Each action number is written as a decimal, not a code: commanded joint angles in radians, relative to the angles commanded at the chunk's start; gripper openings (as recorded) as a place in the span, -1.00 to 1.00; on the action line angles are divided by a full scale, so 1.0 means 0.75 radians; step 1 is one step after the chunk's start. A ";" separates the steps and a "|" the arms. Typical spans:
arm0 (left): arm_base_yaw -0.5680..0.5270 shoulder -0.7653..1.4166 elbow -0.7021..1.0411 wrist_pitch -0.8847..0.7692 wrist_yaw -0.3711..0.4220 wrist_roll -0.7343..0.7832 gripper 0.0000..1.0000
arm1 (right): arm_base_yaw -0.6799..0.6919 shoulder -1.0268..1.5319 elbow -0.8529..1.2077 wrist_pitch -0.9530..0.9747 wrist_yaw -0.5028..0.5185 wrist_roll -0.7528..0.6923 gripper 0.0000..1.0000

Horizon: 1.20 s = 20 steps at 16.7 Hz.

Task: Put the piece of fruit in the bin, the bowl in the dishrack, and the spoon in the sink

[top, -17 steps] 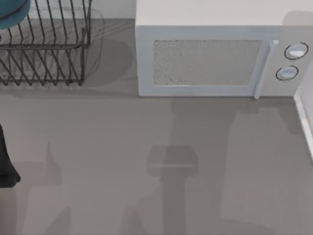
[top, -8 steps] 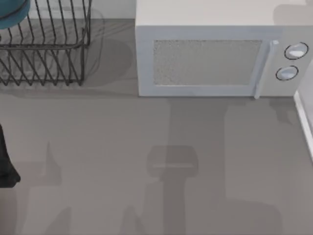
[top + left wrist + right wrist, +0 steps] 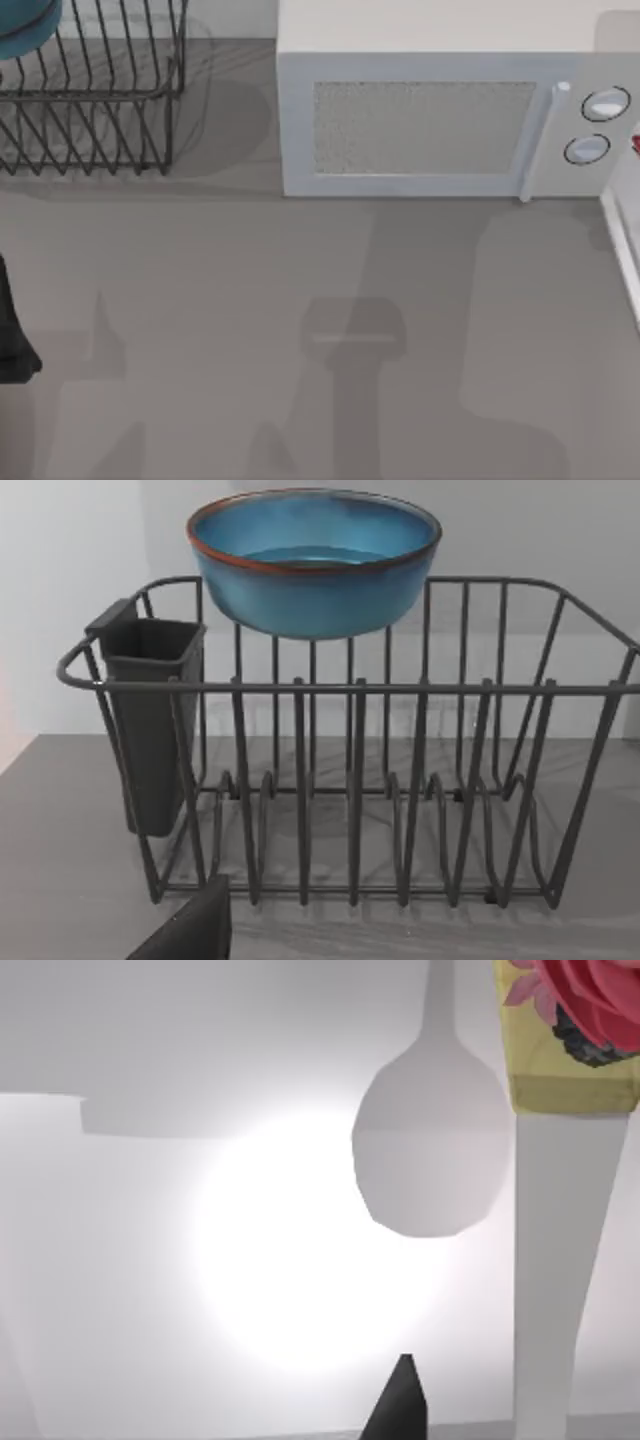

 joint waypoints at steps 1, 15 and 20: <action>0.000 0.000 0.000 0.000 0.000 0.000 1.00 | 0.000 -0.009 -0.054 0.040 0.000 0.000 -1.00; 0.000 0.000 0.000 0.000 0.000 0.000 1.00 | 0.001 -0.030 -0.139 0.117 0.001 -0.001 0.06; 0.000 0.000 0.000 0.000 0.000 0.000 1.00 | 0.001 -0.030 -0.139 0.117 0.001 -0.001 0.81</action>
